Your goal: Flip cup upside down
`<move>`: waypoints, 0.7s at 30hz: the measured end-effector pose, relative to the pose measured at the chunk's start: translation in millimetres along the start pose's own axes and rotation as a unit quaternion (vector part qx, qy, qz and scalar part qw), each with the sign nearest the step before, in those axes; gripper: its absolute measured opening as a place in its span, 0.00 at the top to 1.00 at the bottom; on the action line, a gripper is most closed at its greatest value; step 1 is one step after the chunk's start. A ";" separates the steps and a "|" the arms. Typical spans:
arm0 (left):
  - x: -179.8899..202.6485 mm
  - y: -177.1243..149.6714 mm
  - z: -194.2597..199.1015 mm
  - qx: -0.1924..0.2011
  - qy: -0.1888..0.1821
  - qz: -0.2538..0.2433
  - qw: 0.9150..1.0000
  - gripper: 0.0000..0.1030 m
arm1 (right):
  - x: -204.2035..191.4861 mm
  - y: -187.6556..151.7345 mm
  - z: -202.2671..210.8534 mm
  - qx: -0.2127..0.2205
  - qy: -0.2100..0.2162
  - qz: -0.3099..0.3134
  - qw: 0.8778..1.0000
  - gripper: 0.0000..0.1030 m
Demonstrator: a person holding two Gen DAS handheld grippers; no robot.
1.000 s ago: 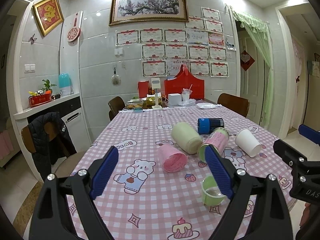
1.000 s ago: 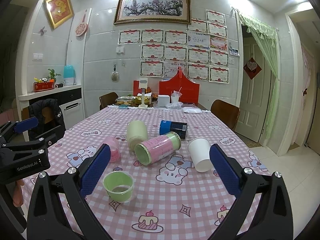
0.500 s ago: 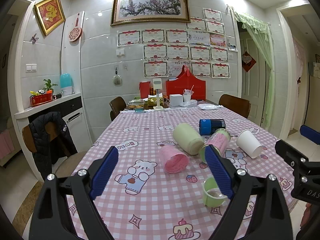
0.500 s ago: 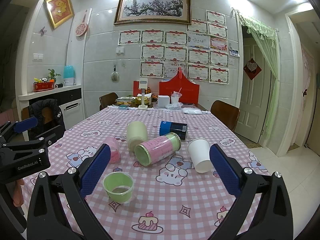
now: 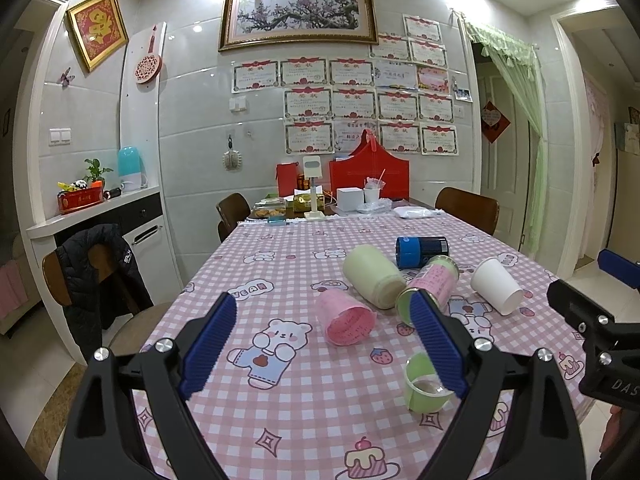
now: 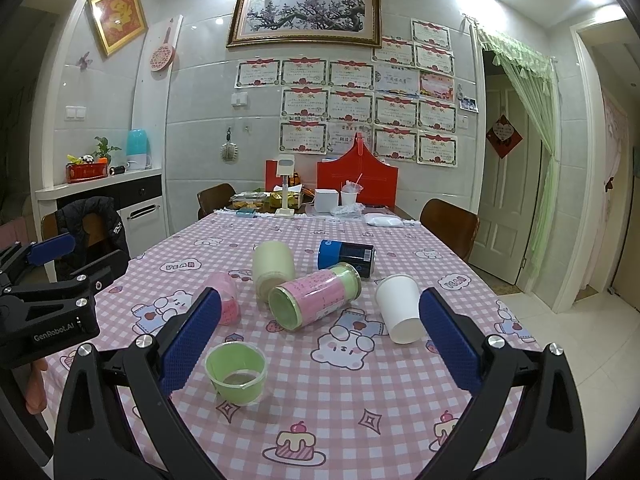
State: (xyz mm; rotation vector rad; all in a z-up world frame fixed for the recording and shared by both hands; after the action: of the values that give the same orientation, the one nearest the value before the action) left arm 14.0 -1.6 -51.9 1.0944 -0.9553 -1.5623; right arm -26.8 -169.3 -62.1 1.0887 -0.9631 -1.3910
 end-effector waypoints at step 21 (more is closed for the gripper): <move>-3.0 0.2 5.0 0.009 0.017 0.005 1.000 0.15 | 0.4 -3.2 -1.4 -0.002 0.000 0.000 1.000 0.07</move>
State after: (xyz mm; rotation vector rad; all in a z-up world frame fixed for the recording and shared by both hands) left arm 9.7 1.6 -49.7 1.1241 -0.9520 -1.5254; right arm -26.2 -169.4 -65.6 1.0864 -0.9602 -1.3910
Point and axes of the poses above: each gripper's, at about its wrist camera, not at the fingertips, and z roughly against the way its jaws point, x to its right, y to its top, the point moved 8 cm from there along -z, roughly the way its jaws point, and after that the axes turned 9 degrees about -z, right-handed, at the moved point
